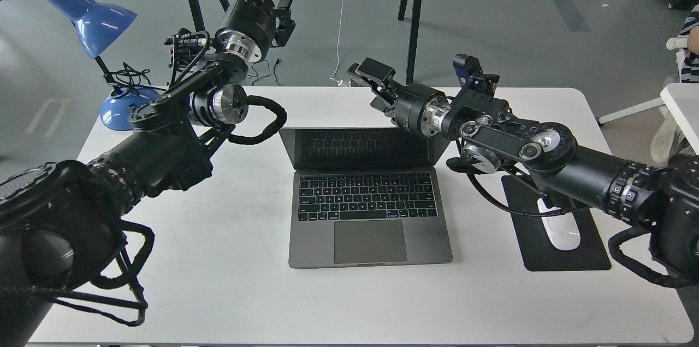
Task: Close notebook with right arm
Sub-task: 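Push the laptop screen down toward the keyboard with the right gripper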
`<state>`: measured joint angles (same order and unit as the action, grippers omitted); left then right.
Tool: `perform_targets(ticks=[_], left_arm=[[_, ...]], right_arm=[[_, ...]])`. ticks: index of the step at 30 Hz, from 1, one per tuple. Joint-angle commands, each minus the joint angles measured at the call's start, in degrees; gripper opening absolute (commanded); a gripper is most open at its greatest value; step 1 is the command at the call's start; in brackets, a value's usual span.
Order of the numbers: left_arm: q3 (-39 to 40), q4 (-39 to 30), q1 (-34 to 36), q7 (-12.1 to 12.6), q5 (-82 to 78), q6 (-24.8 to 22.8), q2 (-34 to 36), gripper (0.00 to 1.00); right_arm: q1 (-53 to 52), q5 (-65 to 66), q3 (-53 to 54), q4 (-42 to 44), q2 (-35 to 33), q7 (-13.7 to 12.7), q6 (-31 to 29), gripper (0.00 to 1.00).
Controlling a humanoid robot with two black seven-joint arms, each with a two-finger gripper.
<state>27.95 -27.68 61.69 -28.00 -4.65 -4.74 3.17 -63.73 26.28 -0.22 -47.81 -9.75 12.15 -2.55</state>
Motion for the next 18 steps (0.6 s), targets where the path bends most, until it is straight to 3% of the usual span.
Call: perform_targets(ticks=[1, 10, 18], left_arm=[[0.00, 0.00, 0.00, 0.00, -0.01, 0.00, 0.00, 1.00], [0.00, 0.00, 0.00, 0.00, -0.01, 0.00, 0.00, 1.00], [0.00, 0.00, 0.00, 0.00, -0.01, 0.00, 0.00, 1.00]], right_arm=[[1.23, 0.00, -1.36, -5.62, -3.60, -0.02, 0.00, 1.00], [6.33, 0.18, -1.89, -13.80, -7.04, -0.02, 0.09, 1.00], [11.17, 0.27, -4.34, -14.51, -6.86, -0.28, 0.09, 1.00]])
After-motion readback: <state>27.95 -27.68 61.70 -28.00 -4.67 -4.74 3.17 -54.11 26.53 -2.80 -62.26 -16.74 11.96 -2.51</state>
